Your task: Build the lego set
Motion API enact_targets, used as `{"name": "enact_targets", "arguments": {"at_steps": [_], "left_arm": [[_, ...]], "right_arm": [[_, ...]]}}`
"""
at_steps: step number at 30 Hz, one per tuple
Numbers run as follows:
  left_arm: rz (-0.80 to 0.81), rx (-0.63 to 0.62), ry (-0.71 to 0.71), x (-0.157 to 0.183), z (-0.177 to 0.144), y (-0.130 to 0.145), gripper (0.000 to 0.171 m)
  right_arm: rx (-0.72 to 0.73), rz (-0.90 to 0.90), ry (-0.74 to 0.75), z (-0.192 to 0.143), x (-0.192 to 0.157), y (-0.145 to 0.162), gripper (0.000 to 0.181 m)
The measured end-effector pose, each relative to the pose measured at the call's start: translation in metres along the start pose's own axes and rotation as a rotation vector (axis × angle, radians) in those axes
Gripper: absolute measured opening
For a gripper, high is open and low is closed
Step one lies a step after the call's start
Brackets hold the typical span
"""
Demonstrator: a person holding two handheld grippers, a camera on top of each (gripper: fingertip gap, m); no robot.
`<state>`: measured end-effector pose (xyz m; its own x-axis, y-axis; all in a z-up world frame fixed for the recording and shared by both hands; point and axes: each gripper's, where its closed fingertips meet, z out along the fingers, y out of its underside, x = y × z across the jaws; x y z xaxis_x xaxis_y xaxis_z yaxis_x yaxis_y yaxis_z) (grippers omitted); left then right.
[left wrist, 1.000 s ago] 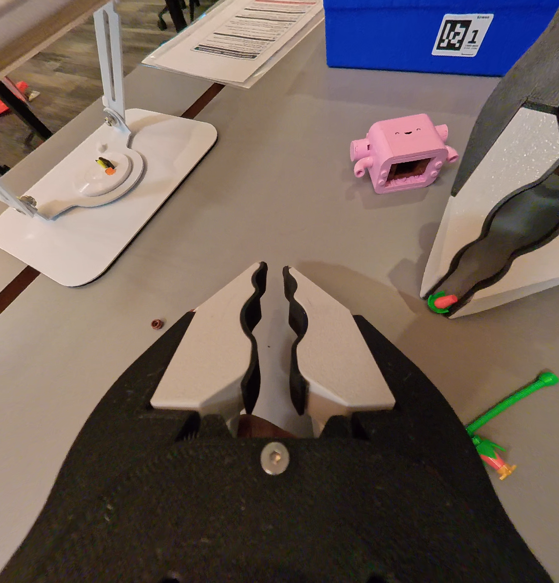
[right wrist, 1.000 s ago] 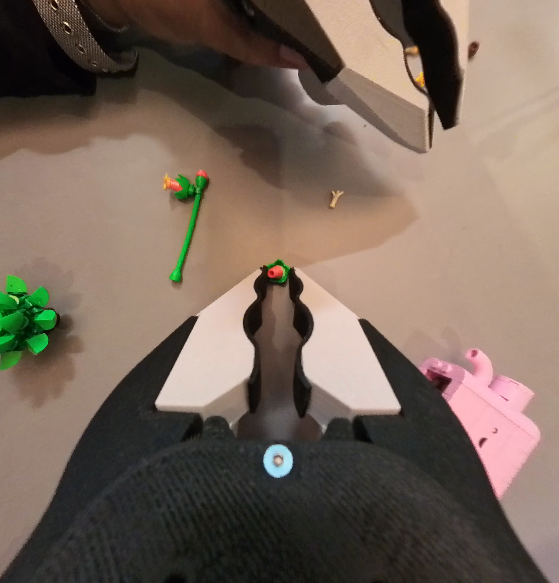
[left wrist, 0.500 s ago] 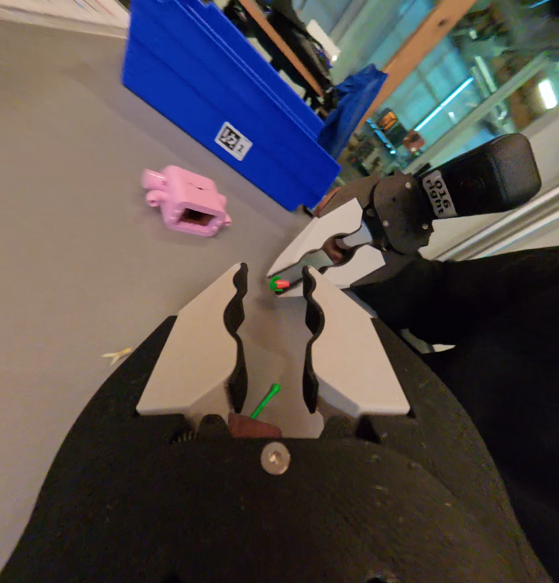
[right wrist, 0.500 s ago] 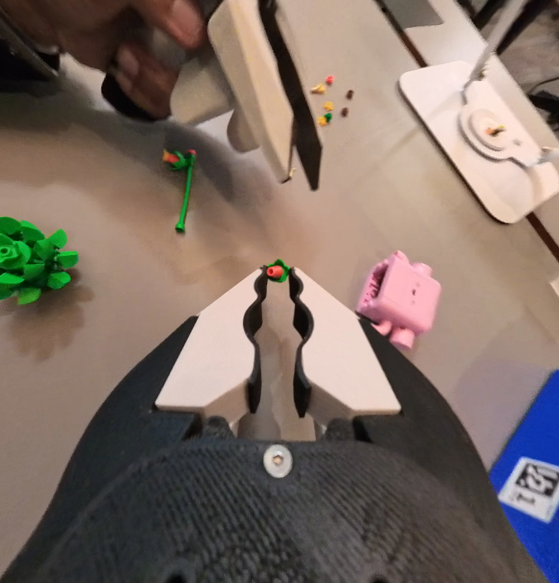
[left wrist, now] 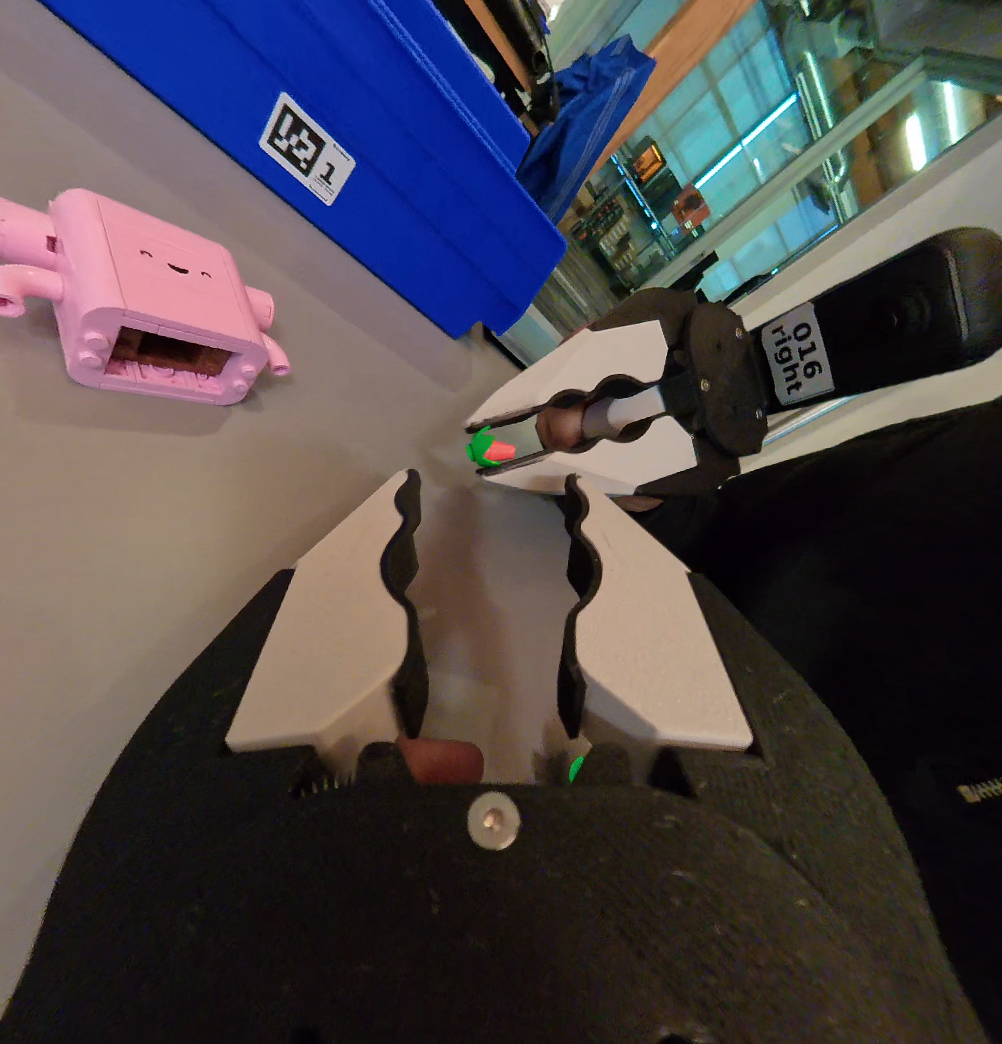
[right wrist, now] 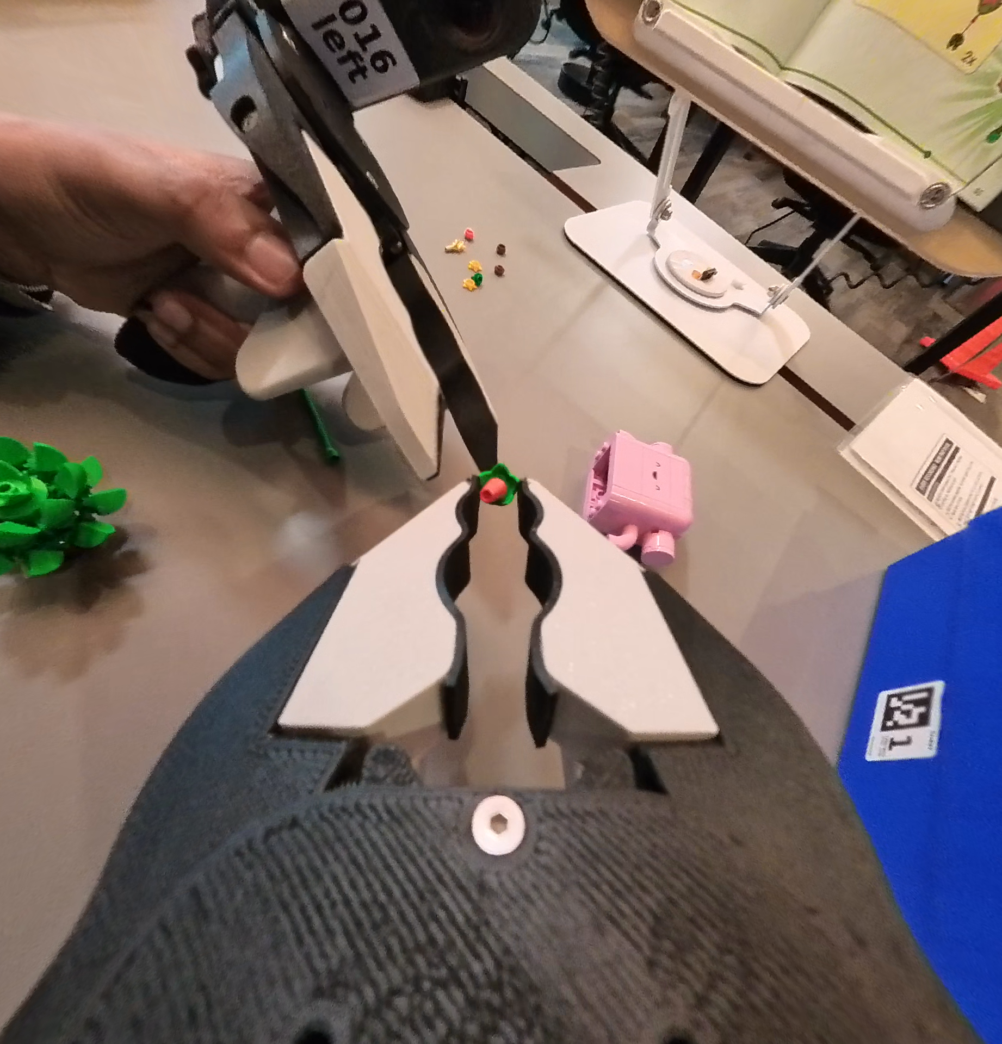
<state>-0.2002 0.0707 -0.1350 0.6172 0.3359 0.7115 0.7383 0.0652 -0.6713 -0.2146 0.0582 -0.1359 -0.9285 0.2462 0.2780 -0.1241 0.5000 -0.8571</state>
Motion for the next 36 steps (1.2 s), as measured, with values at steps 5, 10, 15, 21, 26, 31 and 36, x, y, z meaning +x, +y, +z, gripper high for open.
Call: {"name": "enact_targets", "arguments": {"at_steps": [5,10,15,21,26,31,36], "left_arm": [[-0.050,0.009,0.012,-0.005,-0.003,0.000,0.046],[-0.036,-0.005,-0.060,-0.014,-0.003,0.002,0.038],[0.032,-0.050,-0.168,-0.019,-0.005,0.003,0.036],[0.031,-0.055,-0.126,-0.007,-0.006,0.000,0.038],[0.064,-0.102,-0.210,-0.018,-0.009,0.006,0.039],[0.065,-0.125,-0.214,-0.018,-0.008,0.009,0.038],[0.062,-0.174,-0.206,-0.019,-0.009,0.017,0.032]], "right_arm": [[0.010,0.008,-0.020,0.004,-0.003,0.003,0.012],[0.007,-0.004,-0.023,0.007,-0.005,0.005,0.012],[-0.024,-0.056,0.000,0.010,-0.006,0.010,0.012],[-0.054,-0.127,0.020,0.012,-0.008,0.013,0.012],[-0.044,-0.161,0.011,0.012,-0.014,0.010,0.012],[-0.046,-0.198,-0.012,0.014,-0.022,0.011,0.012],[-0.029,-0.216,-0.034,0.013,-0.028,0.009,0.012]]}}
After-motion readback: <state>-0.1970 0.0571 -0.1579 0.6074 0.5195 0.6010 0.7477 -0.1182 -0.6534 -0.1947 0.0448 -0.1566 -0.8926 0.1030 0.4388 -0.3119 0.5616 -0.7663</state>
